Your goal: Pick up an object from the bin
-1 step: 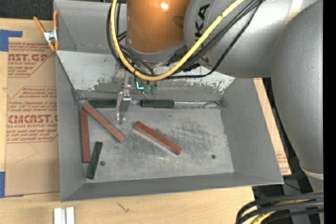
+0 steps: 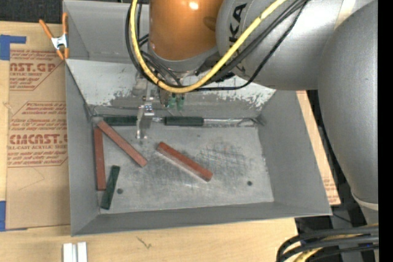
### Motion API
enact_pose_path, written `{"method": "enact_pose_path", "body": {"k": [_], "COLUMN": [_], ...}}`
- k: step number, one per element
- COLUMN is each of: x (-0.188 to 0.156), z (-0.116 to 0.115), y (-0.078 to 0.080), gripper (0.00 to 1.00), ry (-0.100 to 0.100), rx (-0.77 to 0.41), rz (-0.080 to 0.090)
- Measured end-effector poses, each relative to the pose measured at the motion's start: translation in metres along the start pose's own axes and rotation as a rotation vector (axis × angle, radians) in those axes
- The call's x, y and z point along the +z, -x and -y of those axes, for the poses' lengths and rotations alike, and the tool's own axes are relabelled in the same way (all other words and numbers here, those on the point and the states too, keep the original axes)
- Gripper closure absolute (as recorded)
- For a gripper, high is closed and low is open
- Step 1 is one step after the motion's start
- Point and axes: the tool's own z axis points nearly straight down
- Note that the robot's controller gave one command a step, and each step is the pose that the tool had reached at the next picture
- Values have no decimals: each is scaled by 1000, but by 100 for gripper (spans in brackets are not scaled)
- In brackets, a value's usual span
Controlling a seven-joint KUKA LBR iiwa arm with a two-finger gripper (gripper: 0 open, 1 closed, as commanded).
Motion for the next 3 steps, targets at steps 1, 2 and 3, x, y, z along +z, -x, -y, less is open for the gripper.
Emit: {"method": "enact_pose_path", "body": {"k": [1,2,3], "x": [73,110,93], "z": [4,9,17], "y": [-5,-15,0], "gripper": [0,0,0], "ry": [1,-2,-1], "rx": [89,152,324], "rz": [3,-6,0]}}
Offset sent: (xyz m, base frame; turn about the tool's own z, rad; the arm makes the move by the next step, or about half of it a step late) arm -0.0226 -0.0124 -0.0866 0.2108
